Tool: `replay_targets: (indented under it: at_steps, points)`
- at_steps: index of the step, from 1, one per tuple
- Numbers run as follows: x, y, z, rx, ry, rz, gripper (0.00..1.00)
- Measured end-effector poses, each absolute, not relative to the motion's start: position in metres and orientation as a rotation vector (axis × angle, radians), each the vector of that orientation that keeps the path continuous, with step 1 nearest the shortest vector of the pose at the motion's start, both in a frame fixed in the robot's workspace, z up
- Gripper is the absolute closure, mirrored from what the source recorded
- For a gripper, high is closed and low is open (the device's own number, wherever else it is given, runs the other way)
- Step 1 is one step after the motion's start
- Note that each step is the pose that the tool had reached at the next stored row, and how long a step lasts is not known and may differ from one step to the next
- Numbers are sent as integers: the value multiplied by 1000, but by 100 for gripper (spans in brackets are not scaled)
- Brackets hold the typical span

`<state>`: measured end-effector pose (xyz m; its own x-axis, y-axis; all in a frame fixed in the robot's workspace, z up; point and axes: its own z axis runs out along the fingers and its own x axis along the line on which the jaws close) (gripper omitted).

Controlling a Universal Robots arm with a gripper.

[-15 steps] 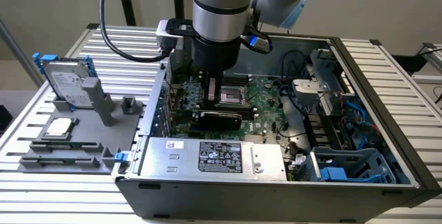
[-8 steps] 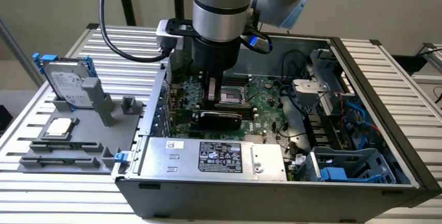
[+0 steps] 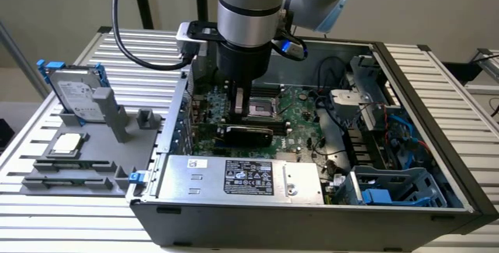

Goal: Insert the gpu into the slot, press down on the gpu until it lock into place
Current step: 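Press down on the gpu until it lock into place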

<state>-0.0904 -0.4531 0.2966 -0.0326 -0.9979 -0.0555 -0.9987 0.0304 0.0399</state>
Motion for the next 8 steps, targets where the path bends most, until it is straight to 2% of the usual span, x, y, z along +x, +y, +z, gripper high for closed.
replay_targets:
  at_steps: [8]
  points:
    - [-91,-449,293,-2177,2246,105,89]
